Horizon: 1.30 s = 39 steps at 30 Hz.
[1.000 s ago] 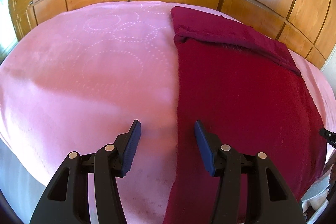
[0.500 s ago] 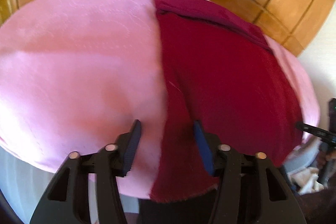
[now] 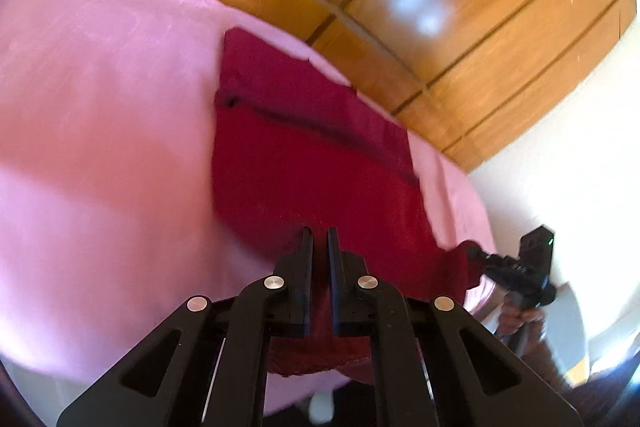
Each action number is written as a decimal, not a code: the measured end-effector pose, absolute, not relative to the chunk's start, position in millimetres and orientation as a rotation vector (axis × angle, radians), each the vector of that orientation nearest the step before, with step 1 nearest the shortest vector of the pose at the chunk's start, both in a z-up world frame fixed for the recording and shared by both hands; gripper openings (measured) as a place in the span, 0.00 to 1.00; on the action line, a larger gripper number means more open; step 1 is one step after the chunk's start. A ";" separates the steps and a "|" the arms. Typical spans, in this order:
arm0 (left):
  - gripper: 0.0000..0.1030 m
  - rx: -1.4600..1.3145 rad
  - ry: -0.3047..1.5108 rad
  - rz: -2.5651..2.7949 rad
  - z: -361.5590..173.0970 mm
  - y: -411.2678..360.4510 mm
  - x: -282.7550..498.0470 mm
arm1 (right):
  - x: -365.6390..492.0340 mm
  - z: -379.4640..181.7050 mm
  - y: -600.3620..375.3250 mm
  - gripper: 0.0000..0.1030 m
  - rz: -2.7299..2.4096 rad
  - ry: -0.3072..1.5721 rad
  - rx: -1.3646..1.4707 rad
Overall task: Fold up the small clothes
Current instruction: 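Grasp the hem with the left gripper while the right gripper grasps the hem too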
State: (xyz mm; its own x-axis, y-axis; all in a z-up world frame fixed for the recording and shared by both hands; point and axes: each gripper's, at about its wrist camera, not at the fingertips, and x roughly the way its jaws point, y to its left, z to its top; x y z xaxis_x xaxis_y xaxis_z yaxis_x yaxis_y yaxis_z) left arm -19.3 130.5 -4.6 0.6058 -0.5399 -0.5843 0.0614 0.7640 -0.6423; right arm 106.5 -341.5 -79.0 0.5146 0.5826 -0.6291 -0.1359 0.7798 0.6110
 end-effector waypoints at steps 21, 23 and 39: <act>0.75 -0.600 0.909 -0.202 -41.6 166.6 70.4 | 162.0 -109.9 -380.6 0.85 0.270 0.934 0.535; 0.72 -0.573 0.953 -0.260 -55.6 153.3 60.8 | 152.9 -120.2 -371.1 0.76 0.259 0.970 0.453; 0.10 -0.505 0.996 -0.308 -51.0 149.5 18.3 | 115.0 -108.0 -364.3 0.11 0.316 1.010 0.412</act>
